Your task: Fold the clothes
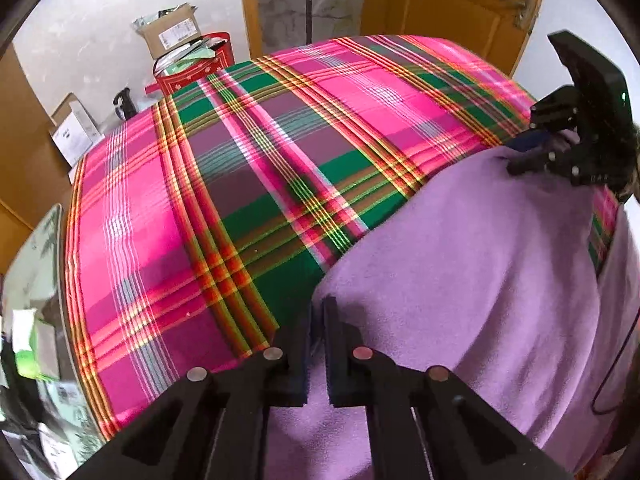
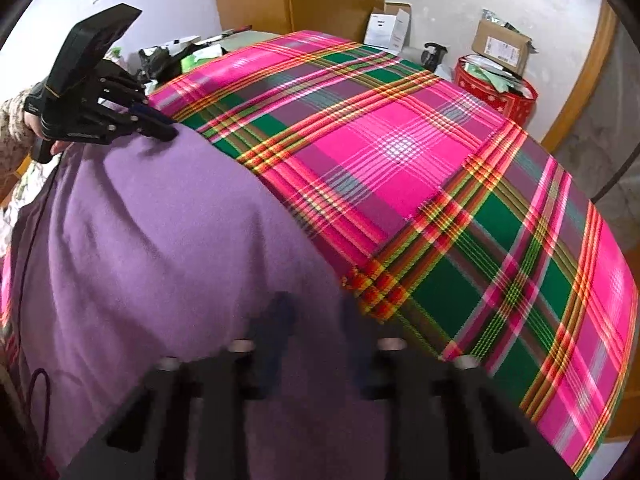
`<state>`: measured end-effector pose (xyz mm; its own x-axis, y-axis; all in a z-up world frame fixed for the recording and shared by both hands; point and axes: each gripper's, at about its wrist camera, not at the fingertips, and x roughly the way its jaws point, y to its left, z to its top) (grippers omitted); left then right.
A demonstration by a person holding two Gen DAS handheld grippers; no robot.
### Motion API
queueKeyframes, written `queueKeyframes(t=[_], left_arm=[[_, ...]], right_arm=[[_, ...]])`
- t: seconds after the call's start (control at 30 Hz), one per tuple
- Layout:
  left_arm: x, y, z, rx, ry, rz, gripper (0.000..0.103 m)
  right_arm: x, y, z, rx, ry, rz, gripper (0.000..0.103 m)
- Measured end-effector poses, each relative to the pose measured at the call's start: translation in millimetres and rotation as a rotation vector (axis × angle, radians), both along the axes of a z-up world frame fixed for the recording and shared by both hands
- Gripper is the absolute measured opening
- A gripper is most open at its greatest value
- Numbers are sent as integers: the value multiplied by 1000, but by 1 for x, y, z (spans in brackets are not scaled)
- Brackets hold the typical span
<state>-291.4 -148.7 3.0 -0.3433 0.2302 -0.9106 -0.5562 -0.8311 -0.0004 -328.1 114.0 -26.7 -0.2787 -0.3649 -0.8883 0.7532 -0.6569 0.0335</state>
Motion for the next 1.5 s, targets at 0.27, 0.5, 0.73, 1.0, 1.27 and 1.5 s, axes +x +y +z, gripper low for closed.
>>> queueKeyframes(t=[0.27,0.5,0.73,1.0,1.27,1.5], left_arm=[[-8,-5,9,0,58,75,4],[-18,-13,14,8,96,149,4],[-31,-21,11,12,92,219,4],[-39,-24,2,-1,80,248,4],[-38,-31,4,54,30,301,7],[-12,-50,25,115,28,357,7]], right_arm=[[2,0,6,1,57,-29,8],[-12,-10,18,26,165,-83,8],[-28,-25,14,79,235,-80,8],[-40,-37,4,123,254,-79,10],[-36,-22,18,90,260,-133,28],[-19,17,52,29,269,-215,29]])
